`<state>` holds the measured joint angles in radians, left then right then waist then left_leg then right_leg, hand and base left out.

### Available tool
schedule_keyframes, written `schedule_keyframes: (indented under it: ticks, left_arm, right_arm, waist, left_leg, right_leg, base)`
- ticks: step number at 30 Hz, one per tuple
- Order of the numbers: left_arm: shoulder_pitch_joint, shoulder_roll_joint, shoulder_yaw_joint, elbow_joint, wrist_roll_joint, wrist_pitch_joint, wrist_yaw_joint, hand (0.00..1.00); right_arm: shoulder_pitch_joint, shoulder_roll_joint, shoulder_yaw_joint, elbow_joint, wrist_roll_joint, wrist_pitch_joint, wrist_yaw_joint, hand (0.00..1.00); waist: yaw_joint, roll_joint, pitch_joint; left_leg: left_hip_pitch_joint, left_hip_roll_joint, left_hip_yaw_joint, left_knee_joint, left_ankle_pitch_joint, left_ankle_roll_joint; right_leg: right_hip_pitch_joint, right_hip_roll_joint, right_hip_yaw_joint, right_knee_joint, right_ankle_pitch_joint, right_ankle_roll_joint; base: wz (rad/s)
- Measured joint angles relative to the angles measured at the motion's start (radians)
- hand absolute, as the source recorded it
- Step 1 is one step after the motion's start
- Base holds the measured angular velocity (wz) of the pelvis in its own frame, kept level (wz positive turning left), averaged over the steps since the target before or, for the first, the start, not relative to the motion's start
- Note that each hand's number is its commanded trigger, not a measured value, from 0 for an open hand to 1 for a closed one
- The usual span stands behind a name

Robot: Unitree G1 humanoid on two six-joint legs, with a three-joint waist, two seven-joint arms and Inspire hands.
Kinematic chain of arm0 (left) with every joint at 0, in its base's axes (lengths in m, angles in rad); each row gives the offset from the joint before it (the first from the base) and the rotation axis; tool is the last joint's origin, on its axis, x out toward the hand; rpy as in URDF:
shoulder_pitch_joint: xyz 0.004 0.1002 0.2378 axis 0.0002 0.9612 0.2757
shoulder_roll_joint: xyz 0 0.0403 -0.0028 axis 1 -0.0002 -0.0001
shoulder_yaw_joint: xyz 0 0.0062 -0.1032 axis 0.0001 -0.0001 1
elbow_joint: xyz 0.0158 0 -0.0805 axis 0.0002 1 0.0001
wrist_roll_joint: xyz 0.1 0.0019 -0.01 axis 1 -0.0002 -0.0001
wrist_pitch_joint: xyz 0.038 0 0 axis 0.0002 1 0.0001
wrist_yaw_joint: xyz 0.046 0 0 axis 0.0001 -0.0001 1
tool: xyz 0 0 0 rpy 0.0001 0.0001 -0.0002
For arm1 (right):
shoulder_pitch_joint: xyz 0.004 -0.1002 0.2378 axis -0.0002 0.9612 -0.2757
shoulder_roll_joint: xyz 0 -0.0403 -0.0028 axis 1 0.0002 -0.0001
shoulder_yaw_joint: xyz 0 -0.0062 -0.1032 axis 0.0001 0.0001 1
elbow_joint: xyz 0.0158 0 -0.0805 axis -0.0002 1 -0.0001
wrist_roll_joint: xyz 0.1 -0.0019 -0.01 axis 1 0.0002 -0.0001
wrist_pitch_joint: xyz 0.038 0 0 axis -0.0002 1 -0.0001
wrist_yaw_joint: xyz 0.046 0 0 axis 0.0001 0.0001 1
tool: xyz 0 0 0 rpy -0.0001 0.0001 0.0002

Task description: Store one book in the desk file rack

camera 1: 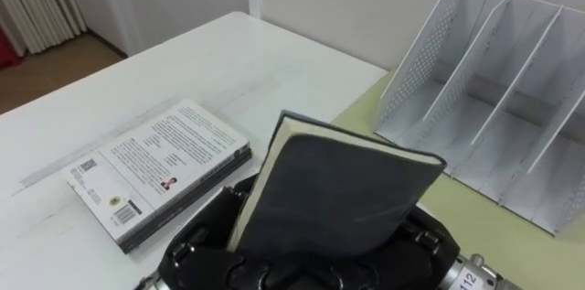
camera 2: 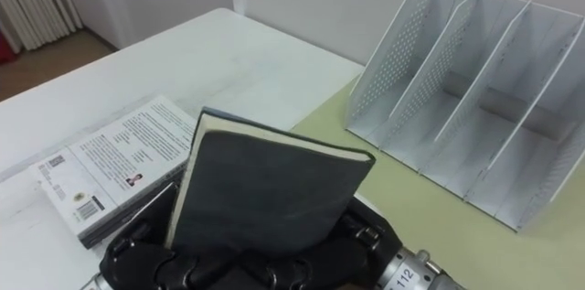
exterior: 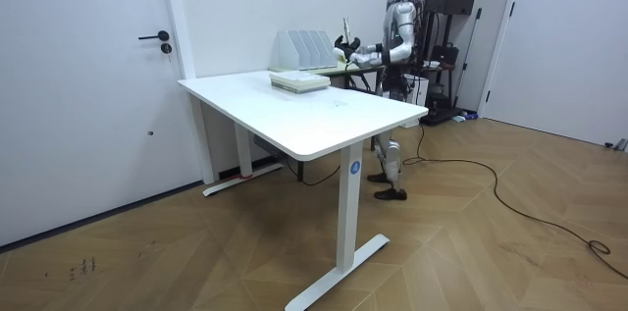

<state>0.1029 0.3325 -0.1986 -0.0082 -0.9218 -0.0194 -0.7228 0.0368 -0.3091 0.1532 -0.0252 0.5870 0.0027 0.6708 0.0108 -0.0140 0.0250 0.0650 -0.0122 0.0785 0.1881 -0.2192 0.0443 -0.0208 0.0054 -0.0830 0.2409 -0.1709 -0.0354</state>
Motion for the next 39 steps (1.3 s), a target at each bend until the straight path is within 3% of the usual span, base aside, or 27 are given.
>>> schedule_keyframes:
  ticks: [20,28,34,39]
  left_arm:
    - [0.004,-0.001,-0.001,0.027,0.012,-0.001,0.012,0.00]
    - [0.056,-0.001,0.168,0.099,0.109,-0.006,0.152,0.00]
    - [0.092,-0.002,0.181,0.202,0.120,-0.010,0.215,0.00]
    - [0.097,-0.004,0.186,0.268,0.209,-0.013,0.256,0.00]
  right_arm:
    - [0.000,-0.027,-0.002,-0.001,-0.006,0.008,-0.010,1.00]
    - [0.002,-0.044,-0.139,-0.034,0.001,-0.002,-0.057,1.00]
    - [0.002,-0.044,-0.174,-0.035,0.001,-0.002,-0.110,1.00]
    - [0.002,-0.045,-0.205,-0.048,-0.003,-0.002,-0.125,1.00]
  waist:
    - [0.023,0.000,-0.0014]
    - [0.021,0.012,-0.0100]
    - [0.012,0.002,-0.0158]
    - [0.000,-0.006,-0.0189]
  left_leg:
    - [0.019,0.001,-0.001,-0.001,0.000,0.000]
    - [0.027,0.003,-0.001,-0.001,0.000,0.000]
    - [0.028,0.003,0.000,-0.001,0.000,0.000]
    - [0.035,0.003,0.002,-0.001,0.000,0.000]
  right_leg:
    - [0.022,0.000,-0.003,-0.003,0.001,-0.001]
    - [0.030,0.004,-0.003,-0.004,0.002,-0.004]
    - [0.033,0.003,-0.009,-0.004,0.002,-0.004]
    - [0.042,0.002,-0.011,-0.005,0.002,-0.004]
  base:
    - [0.00]
    - [0.00]
    - [0.02]
    - [0.00]
